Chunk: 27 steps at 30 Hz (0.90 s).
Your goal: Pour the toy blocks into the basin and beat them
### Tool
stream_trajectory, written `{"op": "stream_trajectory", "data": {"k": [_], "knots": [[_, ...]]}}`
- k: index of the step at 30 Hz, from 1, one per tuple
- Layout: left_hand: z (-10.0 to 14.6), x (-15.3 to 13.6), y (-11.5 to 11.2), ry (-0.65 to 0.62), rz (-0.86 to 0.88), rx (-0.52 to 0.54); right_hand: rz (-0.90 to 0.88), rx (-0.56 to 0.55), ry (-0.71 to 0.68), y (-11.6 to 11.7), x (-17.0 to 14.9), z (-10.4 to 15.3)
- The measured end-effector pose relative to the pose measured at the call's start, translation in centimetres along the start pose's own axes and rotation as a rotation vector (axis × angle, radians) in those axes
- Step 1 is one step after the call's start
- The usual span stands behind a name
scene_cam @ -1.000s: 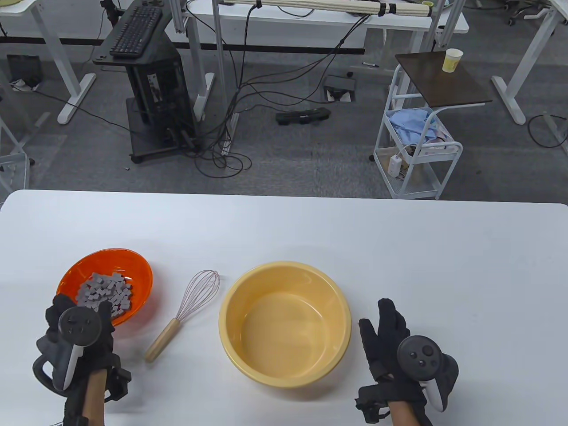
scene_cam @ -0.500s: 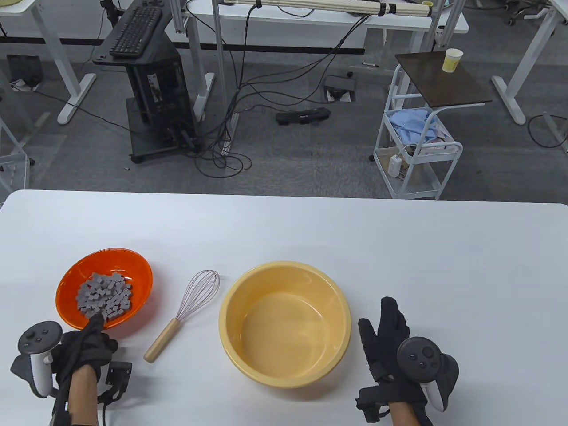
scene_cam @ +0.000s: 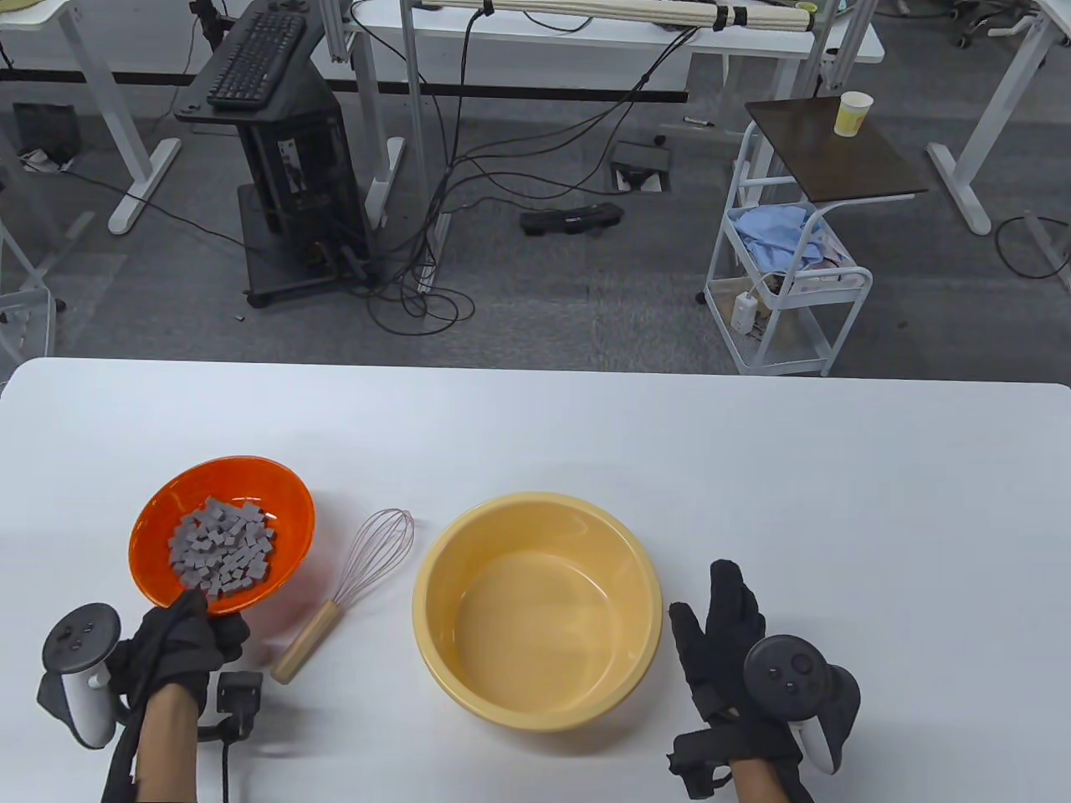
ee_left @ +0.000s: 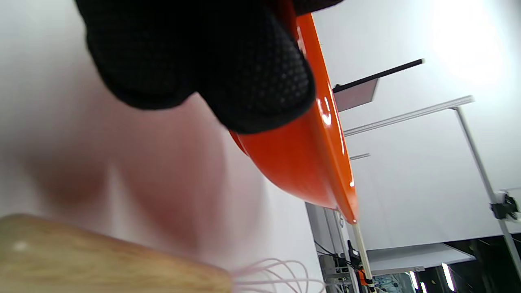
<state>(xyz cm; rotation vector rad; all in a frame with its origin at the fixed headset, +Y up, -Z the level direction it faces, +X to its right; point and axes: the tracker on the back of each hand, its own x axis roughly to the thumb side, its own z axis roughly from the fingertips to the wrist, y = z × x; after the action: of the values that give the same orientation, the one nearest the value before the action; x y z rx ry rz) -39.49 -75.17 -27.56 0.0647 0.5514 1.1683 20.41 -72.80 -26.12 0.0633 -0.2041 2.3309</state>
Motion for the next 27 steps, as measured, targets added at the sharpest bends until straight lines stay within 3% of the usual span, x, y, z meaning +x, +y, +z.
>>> {"op": "stream_trajectory", "data": {"k": [8, 19, 27], "knots": [[2.9, 4.9, -1.5, -0.278, -0.129, 0.073, 0.002, 0.001, 0.01, -0.2, -0.2, 0.0], [6.9, 9.0, -6.3, -0.525, -0.242, -0.049, 0.003, 0.022, 0.012, -0.2, 0.0, 0.0], [9.6, 11.0, -9.2, -0.696, -0.384, -0.058, 0.03, 0.042, -0.01, 0.2, 0.3, -0.1]]}}
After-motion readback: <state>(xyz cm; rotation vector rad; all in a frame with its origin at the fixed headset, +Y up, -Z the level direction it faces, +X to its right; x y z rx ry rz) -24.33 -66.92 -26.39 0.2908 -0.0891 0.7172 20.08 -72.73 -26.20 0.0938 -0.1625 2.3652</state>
